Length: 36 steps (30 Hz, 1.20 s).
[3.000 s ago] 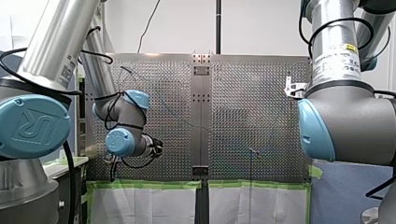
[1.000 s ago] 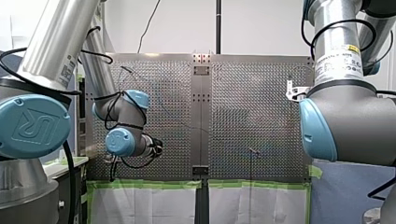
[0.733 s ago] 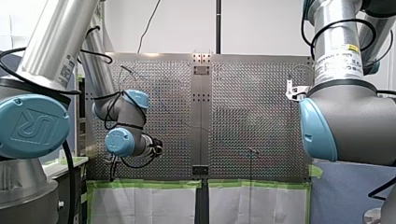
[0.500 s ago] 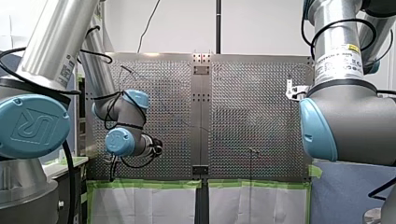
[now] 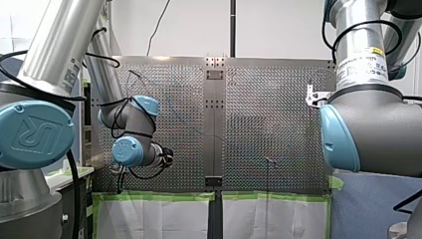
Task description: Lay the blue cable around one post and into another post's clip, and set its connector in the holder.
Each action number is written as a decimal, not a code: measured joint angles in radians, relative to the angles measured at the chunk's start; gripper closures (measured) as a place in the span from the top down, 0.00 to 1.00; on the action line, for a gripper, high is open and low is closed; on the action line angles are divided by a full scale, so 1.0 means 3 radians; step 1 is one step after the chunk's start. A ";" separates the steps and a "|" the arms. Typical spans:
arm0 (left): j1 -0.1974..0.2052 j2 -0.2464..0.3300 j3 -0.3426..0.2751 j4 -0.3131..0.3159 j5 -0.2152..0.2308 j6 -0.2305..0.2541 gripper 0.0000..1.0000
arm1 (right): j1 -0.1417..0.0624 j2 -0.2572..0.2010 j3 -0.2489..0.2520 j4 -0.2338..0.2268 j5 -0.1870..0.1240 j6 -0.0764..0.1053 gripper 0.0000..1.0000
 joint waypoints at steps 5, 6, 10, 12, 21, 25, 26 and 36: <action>0.0000 -0.0001 0.0000 0.0002 -0.0002 -0.0001 1.00 | 0.0001 0.0000 0.0000 0.0000 0.0000 0.0000 0.52; 0.0000 0.0000 0.0000 0.0004 -0.0002 -0.0001 1.00 | 0.0001 0.0000 0.0000 0.0000 0.0000 0.0000 0.52; 0.0000 -0.0001 0.0000 0.0006 -0.0002 -0.0002 1.00 | 0.0001 0.0000 0.0000 0.0000 0.0000 0.0000 0.52; 0.0000 -0.0001 0.0000 0.0006 -0.0002 -0.0002 1.00 | 0.0001 0.0000 0.0000 0.0000 0.0000 0.0000 0.52; -0.0025 0.0000 0.0000 0.0019 0.0013 -0.0003 1.00 | 0.0001 0.0000 0.0000 0.0000 0.0000 0.0000 0.55; -0.0033 0.0000 0.0000 -0.0002 0.0023 -0.0028 1.00 | 0.0000 0.0002 0.0002 0.0006 0.0000 0.0000 1.00; -0.0034 0.0000 0.0000 -0.0007 0.0028 -0.0038 1.00 | 0.0000 0.0002 0.0001 0.0014 0.0000 0.0000 1.00; -0.0032 0.0003 0.0000 0.0031 0.0172 -0.0108 1.00 | 0.0000 0.0000 0.0000 0.0046 0.0000 0.0000 1.00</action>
